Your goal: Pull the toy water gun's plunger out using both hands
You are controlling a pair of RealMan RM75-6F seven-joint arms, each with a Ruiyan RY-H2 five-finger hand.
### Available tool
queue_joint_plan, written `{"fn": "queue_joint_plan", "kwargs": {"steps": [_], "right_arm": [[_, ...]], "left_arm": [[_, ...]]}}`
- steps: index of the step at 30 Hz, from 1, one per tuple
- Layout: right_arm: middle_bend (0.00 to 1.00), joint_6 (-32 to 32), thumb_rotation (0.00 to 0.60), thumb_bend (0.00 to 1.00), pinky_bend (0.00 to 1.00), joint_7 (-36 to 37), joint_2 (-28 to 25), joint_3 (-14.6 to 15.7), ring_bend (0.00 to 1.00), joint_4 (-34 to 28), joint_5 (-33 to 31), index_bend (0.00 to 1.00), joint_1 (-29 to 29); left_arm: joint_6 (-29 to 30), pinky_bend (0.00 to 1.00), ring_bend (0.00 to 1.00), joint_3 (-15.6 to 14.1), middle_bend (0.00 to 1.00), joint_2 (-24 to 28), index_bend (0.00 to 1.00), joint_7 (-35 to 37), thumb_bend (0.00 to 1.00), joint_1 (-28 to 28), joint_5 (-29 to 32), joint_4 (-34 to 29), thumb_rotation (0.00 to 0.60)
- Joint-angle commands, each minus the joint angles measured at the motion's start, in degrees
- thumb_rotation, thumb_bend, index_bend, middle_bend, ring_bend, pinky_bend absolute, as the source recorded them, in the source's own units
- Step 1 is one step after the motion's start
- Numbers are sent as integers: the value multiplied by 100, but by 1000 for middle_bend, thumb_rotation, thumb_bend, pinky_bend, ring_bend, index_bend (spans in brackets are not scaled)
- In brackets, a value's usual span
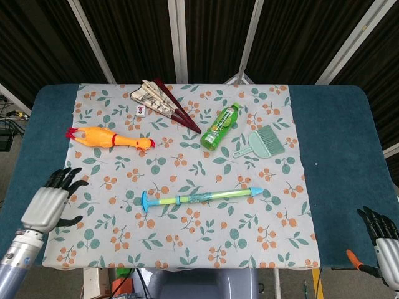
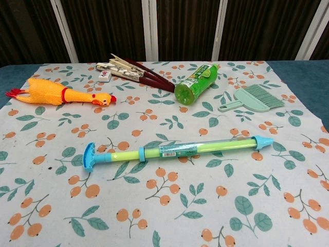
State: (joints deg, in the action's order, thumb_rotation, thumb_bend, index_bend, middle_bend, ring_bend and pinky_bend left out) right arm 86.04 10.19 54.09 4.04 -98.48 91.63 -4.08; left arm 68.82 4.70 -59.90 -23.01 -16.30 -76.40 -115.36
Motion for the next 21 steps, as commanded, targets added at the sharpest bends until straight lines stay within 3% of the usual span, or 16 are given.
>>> {"fn": "queue_joint_plan", "kwargs": {"steps": [1, 10, 21], "right_arm": [[0, -5, 600, 308, 0, 57, -22, 9, 0, 6, -5, 0, -1], [0, -31, 600, 307, 0, 185, -61, 31, 0, 13, -1, 0, 7], [0, -73, 600, 307, 0, 299, -90, 44, 0, 7, -9, 0, 28]], "left_arm": [[-273, 61, 0, 468, 88, -1168, 307, -1381, 241, -796, 1182, -127, 600], [152, 62, 0, 677, 114, -2611, 394, -2951, 277, -1624, 2664, 200, 600], [656, 62, 0, 847, 119, -3787, 418, -3659, 364, -2270, 3496, 832, 600]]}}
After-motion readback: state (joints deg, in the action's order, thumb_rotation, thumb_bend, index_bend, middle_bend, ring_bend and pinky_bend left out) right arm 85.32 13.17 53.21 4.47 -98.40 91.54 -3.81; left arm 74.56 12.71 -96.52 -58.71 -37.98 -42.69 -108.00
